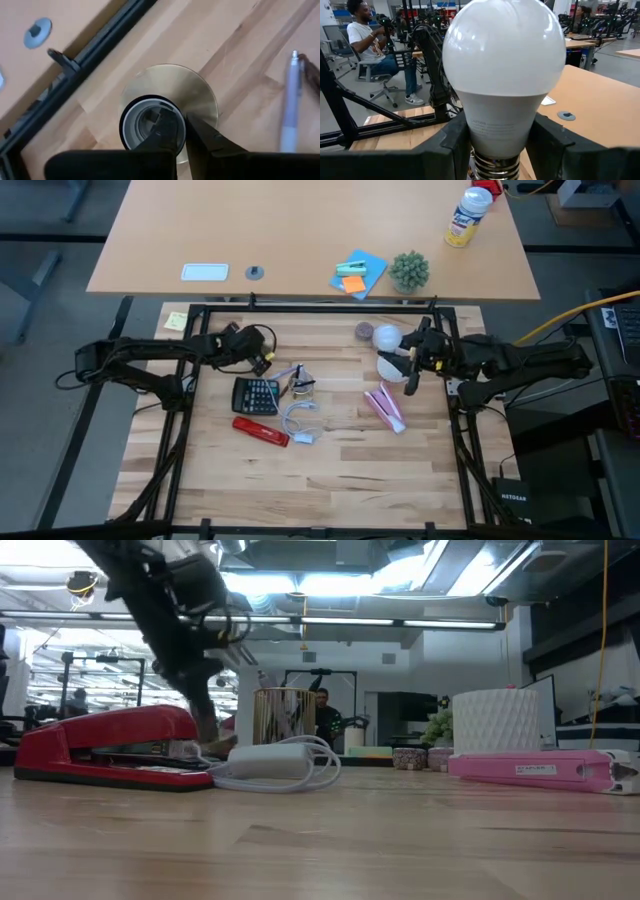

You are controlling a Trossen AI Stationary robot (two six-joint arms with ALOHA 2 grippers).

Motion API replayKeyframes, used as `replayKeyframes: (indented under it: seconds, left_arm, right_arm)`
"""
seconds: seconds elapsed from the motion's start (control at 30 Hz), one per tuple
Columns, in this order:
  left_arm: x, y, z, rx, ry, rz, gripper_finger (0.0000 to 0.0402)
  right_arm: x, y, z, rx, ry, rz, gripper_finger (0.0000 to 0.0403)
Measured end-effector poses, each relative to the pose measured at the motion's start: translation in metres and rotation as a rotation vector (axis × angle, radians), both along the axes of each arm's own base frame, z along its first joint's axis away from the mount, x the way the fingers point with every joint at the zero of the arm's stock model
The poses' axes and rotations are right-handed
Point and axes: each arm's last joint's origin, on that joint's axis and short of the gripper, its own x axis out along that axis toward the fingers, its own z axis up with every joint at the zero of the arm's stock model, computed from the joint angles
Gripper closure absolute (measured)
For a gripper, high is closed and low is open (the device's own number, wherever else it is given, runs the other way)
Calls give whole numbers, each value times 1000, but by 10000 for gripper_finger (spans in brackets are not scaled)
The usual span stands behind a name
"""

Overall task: Screw lightbulb
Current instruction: Insert the white lightbulb into the gold lamp

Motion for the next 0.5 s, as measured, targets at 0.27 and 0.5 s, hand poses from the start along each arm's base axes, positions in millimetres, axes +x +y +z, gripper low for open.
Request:
replayKeyframes:
  seconds: [0.27,0.5]
  left_arm:
    - [18,-17,42,-31,-37,-116,396]
    - [36,-45,81,-98,-176,-283,396]
  right_arm:
    - [-8,-1,4,4,-19,1,245]
    - [-12,-2,4,2,-12,2,245]
